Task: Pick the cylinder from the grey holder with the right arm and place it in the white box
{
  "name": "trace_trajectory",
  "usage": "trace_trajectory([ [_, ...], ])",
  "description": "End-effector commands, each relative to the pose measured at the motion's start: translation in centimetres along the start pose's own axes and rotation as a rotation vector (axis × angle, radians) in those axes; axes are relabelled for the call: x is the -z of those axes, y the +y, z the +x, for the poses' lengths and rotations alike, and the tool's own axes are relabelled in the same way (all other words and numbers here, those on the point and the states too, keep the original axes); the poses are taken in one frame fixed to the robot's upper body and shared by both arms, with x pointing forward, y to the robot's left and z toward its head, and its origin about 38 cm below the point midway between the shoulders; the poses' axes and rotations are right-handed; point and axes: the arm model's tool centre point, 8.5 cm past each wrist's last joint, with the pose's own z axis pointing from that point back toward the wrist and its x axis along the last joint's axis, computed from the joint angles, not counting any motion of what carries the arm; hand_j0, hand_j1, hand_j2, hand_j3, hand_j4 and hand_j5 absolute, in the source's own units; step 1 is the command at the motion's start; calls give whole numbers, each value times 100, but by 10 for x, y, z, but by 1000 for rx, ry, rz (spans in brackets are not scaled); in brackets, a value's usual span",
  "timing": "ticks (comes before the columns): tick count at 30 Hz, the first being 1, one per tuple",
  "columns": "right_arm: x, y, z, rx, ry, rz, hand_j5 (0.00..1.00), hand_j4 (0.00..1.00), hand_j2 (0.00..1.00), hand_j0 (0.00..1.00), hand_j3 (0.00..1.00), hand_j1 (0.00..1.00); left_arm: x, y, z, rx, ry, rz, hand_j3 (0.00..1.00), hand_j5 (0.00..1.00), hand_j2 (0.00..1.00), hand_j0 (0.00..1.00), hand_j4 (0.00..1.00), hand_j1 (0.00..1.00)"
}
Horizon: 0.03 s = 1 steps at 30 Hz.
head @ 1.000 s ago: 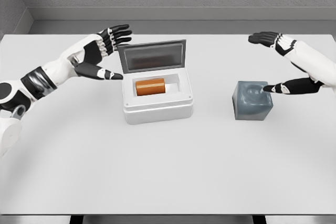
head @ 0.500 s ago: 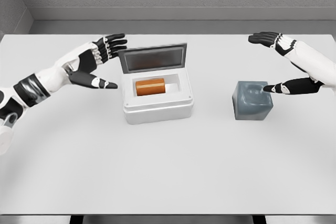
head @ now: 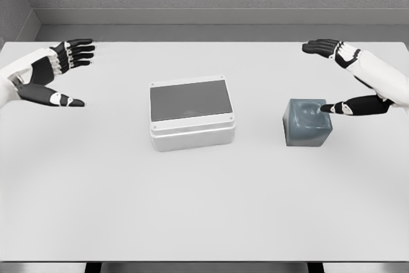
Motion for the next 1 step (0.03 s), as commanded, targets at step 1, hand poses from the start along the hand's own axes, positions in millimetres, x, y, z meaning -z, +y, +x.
trace_trajectory([
  [1,0,-1,0,6,-1,-5,100,100,100,100,100,100,-16,18,15,51,-6,33,100,100,100,100,100,100],
])
